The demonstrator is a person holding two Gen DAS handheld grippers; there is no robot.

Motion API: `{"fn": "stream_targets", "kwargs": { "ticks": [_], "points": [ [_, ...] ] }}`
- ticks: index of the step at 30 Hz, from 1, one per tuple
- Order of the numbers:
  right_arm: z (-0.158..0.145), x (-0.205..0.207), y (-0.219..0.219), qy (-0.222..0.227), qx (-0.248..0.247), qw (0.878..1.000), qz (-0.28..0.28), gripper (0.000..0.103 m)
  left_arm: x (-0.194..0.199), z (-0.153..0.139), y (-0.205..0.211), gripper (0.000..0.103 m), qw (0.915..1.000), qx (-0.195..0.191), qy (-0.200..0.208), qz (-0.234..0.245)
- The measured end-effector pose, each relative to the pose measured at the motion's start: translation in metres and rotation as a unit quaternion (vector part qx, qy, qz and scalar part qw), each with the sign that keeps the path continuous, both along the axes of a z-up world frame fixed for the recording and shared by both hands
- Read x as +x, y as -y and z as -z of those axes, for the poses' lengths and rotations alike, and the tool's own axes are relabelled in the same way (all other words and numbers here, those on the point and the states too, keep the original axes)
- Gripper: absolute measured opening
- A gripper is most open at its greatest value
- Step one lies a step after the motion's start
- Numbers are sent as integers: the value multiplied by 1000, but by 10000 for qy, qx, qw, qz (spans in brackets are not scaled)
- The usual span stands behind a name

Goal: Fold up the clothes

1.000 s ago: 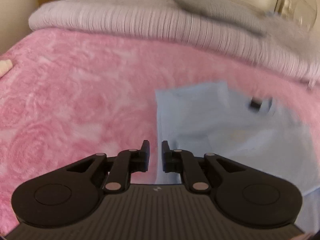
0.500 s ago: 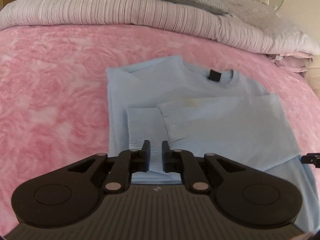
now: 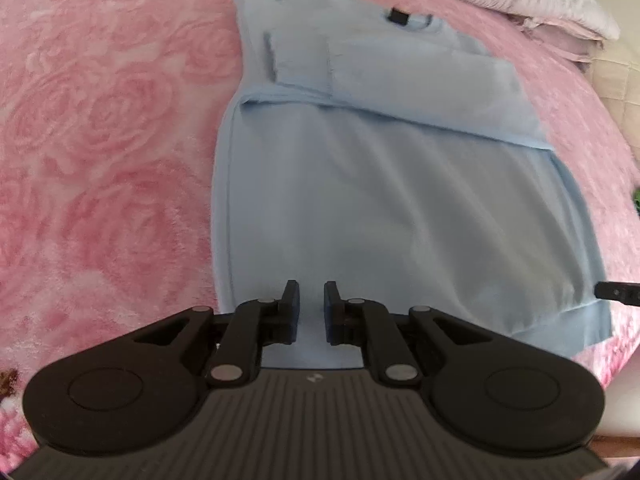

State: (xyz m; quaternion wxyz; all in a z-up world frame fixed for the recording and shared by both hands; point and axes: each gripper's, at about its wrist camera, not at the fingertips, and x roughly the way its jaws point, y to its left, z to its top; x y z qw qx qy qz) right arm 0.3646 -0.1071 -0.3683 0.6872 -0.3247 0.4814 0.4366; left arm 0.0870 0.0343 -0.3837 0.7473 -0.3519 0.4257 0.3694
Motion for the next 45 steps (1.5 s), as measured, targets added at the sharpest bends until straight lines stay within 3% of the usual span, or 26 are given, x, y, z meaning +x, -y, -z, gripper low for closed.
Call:
{"fn": "stream_targets", "kwargs": {
  "ticks": [3,6,8,13,14,16,20,26,32,45],
  "points": [
    [11,-9,-5,-143,-186,9997,-81,28,10,0,4,9,9996,-152,-215,29],
    [28,-9,8,-260,-212,9994,-72,29,7,12,16,9,9978,-404,-468,-242],
    [26,-10,22,-294,-97,9991,-295,29,0,7,26,10,9968,-474,-458,-442],
    [18,5,38,-663,-766,9937,-490,29,-6,-10,57,9,9881,-886,-863,-912],
    [9,8,43,-648,-696,9942,-507,29,-3,-21,66,9,9875,-878,-869,-978],
    [-19,14,52,-655,-308,9954,-624,29,6,-43,85,10,9866,-841,-860,-1104],
    [-59,21,65,-847,-256,9921,-892,29,24,-92,121,17,9866,-698,-662,-1316],
    [-112,17,93,-781,-91,9890,-1250,31,49,-168,160,26,9893,-115,-445,-1387],
    [-152,11,121,-677,275,9874,-1404,32,47,-216,188,28,9870,276,-409,-1528],
    [-170,14,152,-686,295,9906,-1145,33,47,-236,228,29,9864,414,-580,-1479]
  ]
}}
